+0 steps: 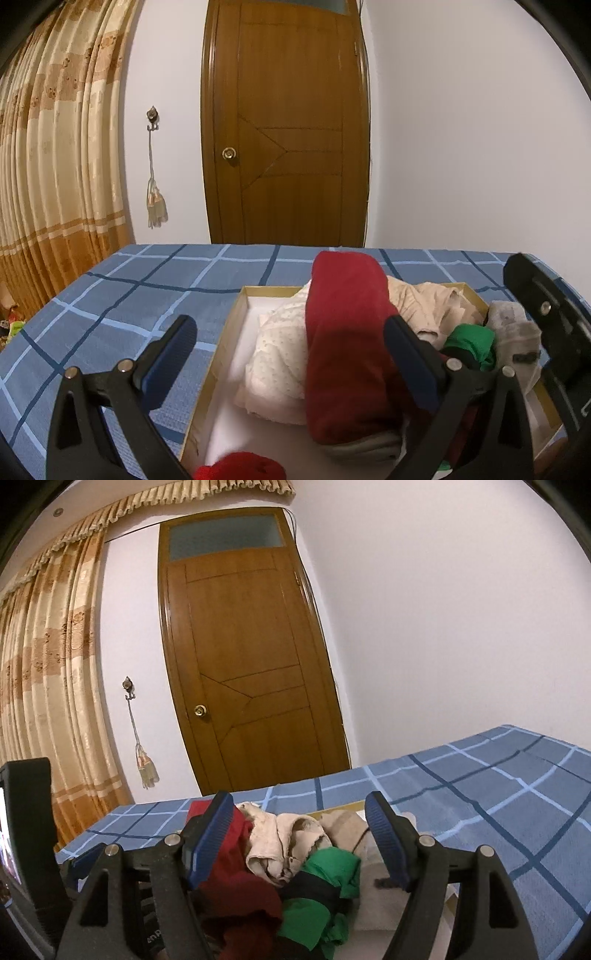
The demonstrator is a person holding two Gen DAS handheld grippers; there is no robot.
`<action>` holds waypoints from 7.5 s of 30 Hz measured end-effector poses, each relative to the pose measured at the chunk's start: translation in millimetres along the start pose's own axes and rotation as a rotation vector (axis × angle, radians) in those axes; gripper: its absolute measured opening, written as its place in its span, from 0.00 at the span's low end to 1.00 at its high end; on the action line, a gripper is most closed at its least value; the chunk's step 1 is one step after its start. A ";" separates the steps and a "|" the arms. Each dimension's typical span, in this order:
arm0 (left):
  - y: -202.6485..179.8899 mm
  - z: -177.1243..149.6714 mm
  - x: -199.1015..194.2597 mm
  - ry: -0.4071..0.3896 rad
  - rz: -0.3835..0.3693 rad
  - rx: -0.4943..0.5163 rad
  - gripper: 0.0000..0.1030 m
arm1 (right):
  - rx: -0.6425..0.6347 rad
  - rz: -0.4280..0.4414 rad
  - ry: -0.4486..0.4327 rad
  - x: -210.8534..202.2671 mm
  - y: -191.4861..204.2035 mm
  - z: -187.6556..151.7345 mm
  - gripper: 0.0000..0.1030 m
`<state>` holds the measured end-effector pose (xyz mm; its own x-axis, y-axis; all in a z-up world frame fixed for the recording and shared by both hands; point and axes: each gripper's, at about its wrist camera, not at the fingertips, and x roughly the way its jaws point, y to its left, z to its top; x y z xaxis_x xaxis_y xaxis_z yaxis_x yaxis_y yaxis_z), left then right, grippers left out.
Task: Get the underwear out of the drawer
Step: 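Lift both open tools up and back away from the tray, then move both tools down into the open drawer below the bed, then grasp the red garment with the left tool while the right tool grasps the pale pink underwear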
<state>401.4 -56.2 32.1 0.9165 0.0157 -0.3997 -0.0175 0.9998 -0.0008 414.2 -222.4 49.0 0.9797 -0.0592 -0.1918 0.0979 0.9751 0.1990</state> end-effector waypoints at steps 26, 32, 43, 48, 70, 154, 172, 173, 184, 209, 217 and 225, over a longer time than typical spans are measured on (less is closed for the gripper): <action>3.1 -11.9 -34.2 -0.063 0.006 0.001 0.99 | 0.040 -0.031 0.015 -17.5 -3.6 -3.4 0.74; 3.8 -15.9 -43.0 -0.056 0.006 0.005 0.99 | 0.030 -0.033 0.012 -26.0 -1.4 -4.9 0.74; 6.9 -23.0 -62.1 -0.045 0.009 0.012 1.00 | 0.094 -0.041 0.014 -36.9 -13.0 -9.0 0.74; 7.3 -25.4 -68.1 -0.045 0.016 0.016 0.99 | 0.118 -0.022 0.031 -44.7 -15.6 -12.3 0.74; 20.2 -37.4 -90.1 -0.050 0.013 -0.022 0.99 | 0.003 0.001 -0.025 -81.4 4.5 -18.2 0.74; 124.8 -208.7 -209.2 0.528 -0.323 0.099 0.99 | 0.527 0.029 1.044 -118.5 12.7 -260.0 0.44; 28.0 -228.2 -161.3 0.774 -0.334 0.289 0.94 | 0.134 0.040 1.264 -151.1 -47.0 -233.4 0.38; 25.8 -231.0 -155.6 0.804 -0.328 0.286 0.93 | 0.123 0.040 1.257 -152.1 -50.5 -231.3 0.38; 10.0 -253.6 -128.8 0.904 -0.185 0.405 0.89 | 0.062 0.140 1.319 -162.2 -67.1 -245.6 0.38; 8.4 -234.2 -111.2 0.925 -0.213 0.405 0.70 | 0.052 0.133 1.274 -160.4 -59.1 -234.5 0.59; -18.3 -252.0 -102.1 0.974 -0.144 0.561 0.87 | -0.035 0.101 1.285 -153.9 -48.8 -249.4 0.59; -20.9 -254.4 -116.9 0.956 -0.171 0.564 0.70 | -0.069 0.071 1.322 -147.2 -51.7 -252.7 0.59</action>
<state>193.0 -80.9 -154.4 0.2017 0.1074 -0.9735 0.4847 0.8528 0.1946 220.6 -210.0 -176.0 0.0708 0.2045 -0.9763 0.0062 0.9786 0.2055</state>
